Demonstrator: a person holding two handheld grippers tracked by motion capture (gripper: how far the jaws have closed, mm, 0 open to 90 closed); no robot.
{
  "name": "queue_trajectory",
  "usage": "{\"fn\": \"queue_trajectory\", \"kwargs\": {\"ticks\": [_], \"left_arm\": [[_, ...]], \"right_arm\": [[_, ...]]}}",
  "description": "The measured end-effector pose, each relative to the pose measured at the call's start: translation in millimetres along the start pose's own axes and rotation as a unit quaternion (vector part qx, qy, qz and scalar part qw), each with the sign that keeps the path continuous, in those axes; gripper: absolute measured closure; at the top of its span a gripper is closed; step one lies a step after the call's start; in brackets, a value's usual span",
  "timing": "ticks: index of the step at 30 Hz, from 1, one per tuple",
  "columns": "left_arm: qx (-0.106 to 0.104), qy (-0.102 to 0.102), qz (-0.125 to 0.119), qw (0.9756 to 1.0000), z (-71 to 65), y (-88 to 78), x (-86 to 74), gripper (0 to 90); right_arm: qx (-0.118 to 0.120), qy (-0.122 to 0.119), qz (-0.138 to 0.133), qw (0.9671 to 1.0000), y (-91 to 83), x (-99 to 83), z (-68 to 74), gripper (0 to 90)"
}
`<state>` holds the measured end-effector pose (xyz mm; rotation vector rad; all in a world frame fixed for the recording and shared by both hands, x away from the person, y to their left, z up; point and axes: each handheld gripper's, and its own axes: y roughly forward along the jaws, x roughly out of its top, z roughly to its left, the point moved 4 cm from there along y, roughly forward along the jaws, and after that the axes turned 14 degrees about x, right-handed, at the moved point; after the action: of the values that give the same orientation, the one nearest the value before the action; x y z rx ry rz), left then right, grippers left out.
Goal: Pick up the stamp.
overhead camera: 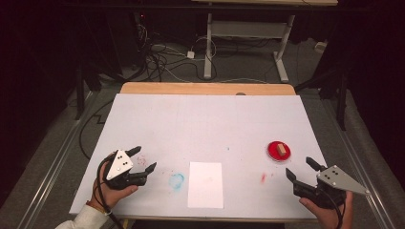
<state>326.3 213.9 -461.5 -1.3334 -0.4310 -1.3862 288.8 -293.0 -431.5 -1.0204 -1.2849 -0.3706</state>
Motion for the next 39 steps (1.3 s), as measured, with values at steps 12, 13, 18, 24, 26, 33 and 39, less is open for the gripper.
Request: {"fn": "queue_trajectory", "kwargs": {"ticks": [12,13,18,24,26,33,39], "left_arm": [[0.0,0.0,0.026,0.9997,-0.9,3.3,-9.5,23.7],[0.0,-0.001,0.029,0.9996,-1.0,4.1,-10.3,23.7],[-0.002,0.002,0.035,0.9994,-2.6,3.9,-11.9,23.6],[-0.003,0.0,0.04,0.9992,-2.9,6.2,-13.0,23.6],[-0.004,0.001,0.042,0.9991,-3.1,6.9,-13.6,23.6],[-0.005,0.003,0.045,0.999,-3.8,7.3,-14.2,23.6],[-0.008,0.004,0.05,0.9987,-4.7,8.1,-15.7,23.5]], "right_arm": [[0.005,-0.004,0.034,0.9994,8.1,4.1,-3.3,27.9],[0.001,-0.001,0.04,0.9992,8.6,5.5,-5.2,27.9],[-0.003,0.017,0.056,0.9983,11.6,14.1,-18.0,28.3],[0.004,0.04,0.109,0.9933,24.2,24.9,-33.3,28.9],[0.004,0.048,0.121,0.9915,29.9,28.7,-38.6,29.1],[0.017,0.079,0.167,0.9826,52.7,37.0,-53.7,35.4],[0.024,0.093,0.215,0.972,79.8,31.1,-59.3,44.0]]}}
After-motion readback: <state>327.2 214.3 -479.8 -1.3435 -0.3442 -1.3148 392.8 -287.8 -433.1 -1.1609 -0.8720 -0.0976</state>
